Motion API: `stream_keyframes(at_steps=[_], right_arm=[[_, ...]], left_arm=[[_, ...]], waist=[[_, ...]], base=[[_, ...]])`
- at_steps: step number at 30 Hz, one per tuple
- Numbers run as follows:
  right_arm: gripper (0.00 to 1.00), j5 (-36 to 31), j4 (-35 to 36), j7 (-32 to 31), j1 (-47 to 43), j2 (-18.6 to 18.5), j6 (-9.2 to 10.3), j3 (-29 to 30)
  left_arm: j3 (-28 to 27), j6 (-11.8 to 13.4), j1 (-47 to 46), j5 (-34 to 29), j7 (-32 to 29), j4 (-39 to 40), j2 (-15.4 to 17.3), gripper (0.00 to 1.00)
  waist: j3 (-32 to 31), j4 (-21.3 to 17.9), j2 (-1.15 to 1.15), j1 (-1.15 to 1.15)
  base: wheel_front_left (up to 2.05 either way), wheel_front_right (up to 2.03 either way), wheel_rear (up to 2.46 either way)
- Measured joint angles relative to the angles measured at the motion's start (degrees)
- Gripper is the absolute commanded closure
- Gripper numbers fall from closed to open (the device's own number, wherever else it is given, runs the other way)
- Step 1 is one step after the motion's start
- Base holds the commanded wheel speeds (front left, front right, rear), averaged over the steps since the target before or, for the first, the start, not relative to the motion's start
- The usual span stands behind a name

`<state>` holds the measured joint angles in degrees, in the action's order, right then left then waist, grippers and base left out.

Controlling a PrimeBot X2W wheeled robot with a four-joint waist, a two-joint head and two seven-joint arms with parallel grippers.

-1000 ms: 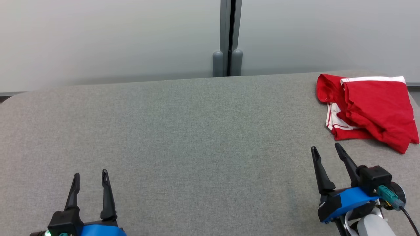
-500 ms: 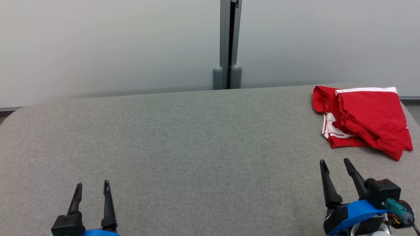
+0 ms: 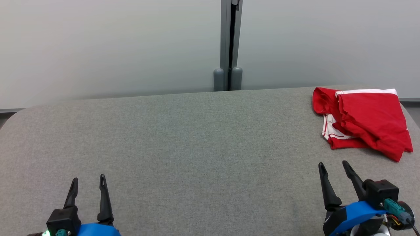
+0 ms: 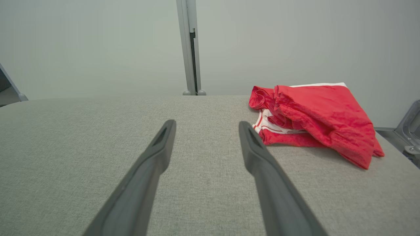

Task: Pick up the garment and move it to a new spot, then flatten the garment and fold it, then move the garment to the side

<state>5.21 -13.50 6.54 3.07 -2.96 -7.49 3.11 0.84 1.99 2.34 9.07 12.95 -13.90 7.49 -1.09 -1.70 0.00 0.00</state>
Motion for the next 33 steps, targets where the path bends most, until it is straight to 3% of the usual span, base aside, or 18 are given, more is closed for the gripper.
stream_keyframes(at_steps=[14, 15, 21, 33], right_arm=[[0.00, 0.5, 0.1, -0.2, -0.3, 0.0, 0.00, -0.1], [1.00, 0.5, 0.1, -0.2, -0.3, 0.0, 0.00, -0.1], [1.00, 1.3, -2.9, -0.7, -1.3, 0.5, 0.00, 0.0], [1.00, 15.9, -2.8, -2.9, -1.2, 0.5, 0.00, 0.6]], left_arm=[[0.4, 0.8, 0.0, 0.3, -1.0, 1.2, 0.7, 0.00], [0.4, 0.8, 0.0, 0.4, -1.0, 1.1, 0.7, 1.00], [0.2, 0.6, 1.5, 1.4, -1.8, -1.8, -0.6, 1.00], [-0.8, -1.0, 0.9, 15.4, -4.8, -1.9, -1.1, 1.00]], waist=[[-0.1, 0.2, 0.00, 0.00], [-0.1, 0.2, 0.00, 0.00], [-0.1, 0.3, 0.00, 0.00], [0.1, 0.4, 0.00, 0.00]], base=[[0.00, 0.00, 0.00], [0.00, 0.00, 0.00], [0.00, 0.00, 0.00], [0.00, 0.00, 0.00]])
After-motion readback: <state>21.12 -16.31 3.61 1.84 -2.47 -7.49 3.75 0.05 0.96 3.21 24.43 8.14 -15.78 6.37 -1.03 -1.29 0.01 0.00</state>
